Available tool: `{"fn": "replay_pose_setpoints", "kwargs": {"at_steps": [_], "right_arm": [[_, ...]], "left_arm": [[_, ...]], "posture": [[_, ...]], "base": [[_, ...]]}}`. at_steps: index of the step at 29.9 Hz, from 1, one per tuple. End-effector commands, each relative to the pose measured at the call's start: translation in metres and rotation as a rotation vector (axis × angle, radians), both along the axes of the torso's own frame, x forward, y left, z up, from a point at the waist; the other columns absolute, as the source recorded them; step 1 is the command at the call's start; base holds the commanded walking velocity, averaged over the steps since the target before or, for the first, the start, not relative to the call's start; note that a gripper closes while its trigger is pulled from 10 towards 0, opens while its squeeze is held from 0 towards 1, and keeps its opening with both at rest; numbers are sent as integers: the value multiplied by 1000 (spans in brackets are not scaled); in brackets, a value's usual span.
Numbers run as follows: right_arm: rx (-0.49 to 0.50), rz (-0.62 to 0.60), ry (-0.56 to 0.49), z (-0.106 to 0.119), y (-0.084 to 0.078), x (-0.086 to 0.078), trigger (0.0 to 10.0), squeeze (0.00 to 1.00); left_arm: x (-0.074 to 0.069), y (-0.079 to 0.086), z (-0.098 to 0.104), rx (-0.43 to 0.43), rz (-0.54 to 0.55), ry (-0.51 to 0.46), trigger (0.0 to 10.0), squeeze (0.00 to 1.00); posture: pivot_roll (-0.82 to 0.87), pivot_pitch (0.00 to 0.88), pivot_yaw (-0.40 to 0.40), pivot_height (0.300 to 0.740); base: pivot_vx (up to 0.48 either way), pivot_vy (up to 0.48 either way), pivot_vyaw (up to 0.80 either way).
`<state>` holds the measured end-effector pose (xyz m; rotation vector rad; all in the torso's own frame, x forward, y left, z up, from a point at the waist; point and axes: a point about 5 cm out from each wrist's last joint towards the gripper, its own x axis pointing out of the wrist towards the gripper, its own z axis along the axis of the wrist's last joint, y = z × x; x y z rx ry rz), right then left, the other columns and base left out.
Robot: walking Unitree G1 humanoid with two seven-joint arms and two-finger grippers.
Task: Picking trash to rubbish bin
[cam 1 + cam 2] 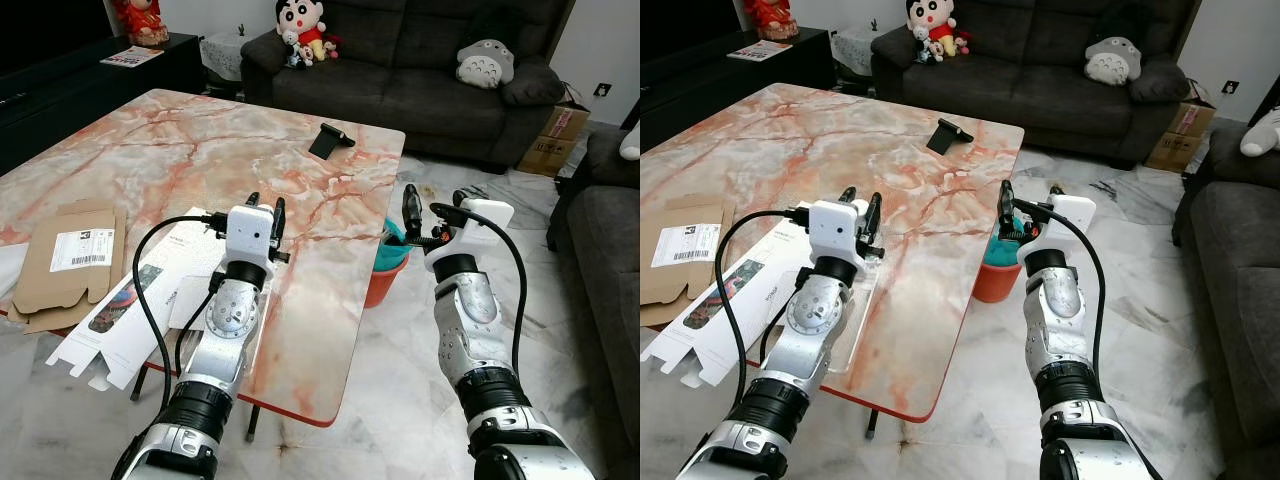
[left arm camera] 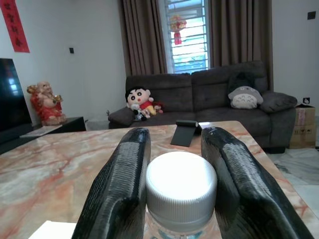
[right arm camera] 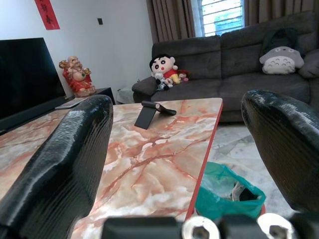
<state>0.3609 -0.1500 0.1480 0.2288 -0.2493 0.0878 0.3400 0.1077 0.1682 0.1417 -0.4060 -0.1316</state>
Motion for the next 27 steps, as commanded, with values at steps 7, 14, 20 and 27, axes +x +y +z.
{"fn": "replay_pose_setpoints", "kwargs": {"at_steps": [7,14,20,27], "right_arm": [[-7,-2,-20,6,-1,1,10000,0],[-6,-3,-23,6,-3,1,10000,0],[-7,-2,-25,6,-2,1,10000,0],[-8,-4,-26,6,-3,1,10000,0]], "left_arm": [[2,-10,13,33,-26,-62,10000,0],[1,-12,12,39,-35,-67,10000,0],[2,-13,14,38,-40,-71,10000,0],[1,-14,13,33,-46,-71,10000,0]], "posture": [[118,0,-59,740],[115,0,-60,740],[116,0,-58,740],[114,0,-57,740]], "base": [[0,0,0],[0,0,0],[-42,0,0],[-293,0,0]]}}
